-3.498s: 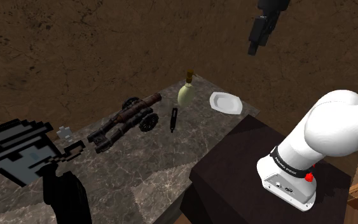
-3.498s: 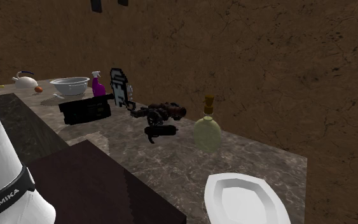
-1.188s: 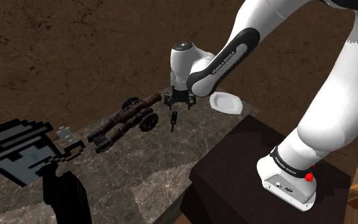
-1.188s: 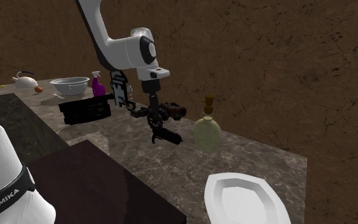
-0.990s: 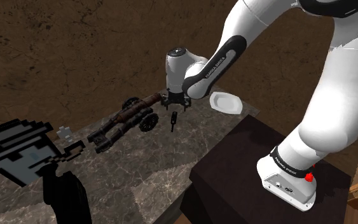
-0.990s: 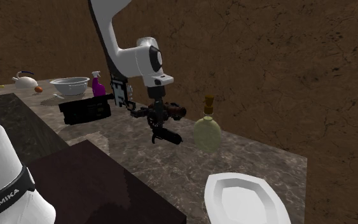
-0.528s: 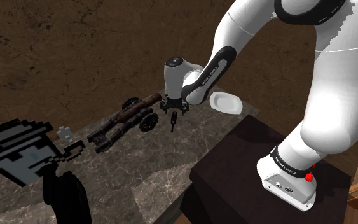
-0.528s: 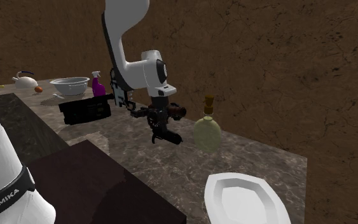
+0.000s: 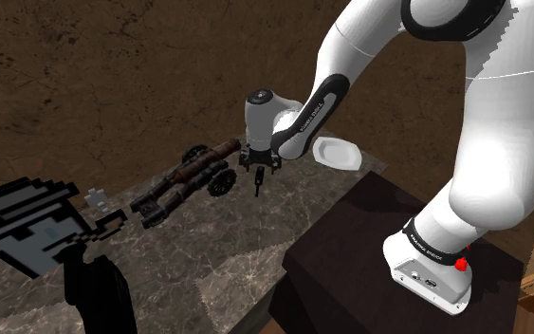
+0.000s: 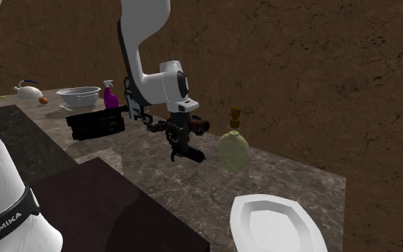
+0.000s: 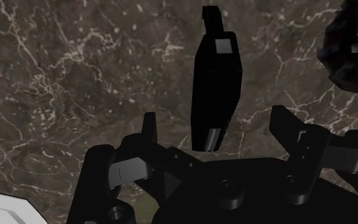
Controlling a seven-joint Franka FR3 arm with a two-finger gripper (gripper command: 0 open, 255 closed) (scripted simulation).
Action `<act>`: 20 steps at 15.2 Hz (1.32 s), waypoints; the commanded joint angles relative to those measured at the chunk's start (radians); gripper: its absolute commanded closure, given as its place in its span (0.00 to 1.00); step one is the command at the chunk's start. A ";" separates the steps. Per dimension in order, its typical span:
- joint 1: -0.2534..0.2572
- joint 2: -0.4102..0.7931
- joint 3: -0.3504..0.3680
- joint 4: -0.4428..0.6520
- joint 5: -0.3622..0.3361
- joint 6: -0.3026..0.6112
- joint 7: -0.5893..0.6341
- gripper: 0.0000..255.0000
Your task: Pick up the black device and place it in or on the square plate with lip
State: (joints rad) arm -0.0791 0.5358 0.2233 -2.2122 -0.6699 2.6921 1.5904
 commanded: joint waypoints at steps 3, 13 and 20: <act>0.000 0.000 0.000 0.000 0.000 0.000 0.000 1.00; -0.011 -0.026 0.015 -0.010 0.019 -0.016 -0.017 1.00; -0.033 -0.074 0.044 -0.022 0.057 -0.048 -0.051 0.00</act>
State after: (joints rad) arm -0.1124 0.4615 0.2673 -2.2346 -0.6131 2.6440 1.5390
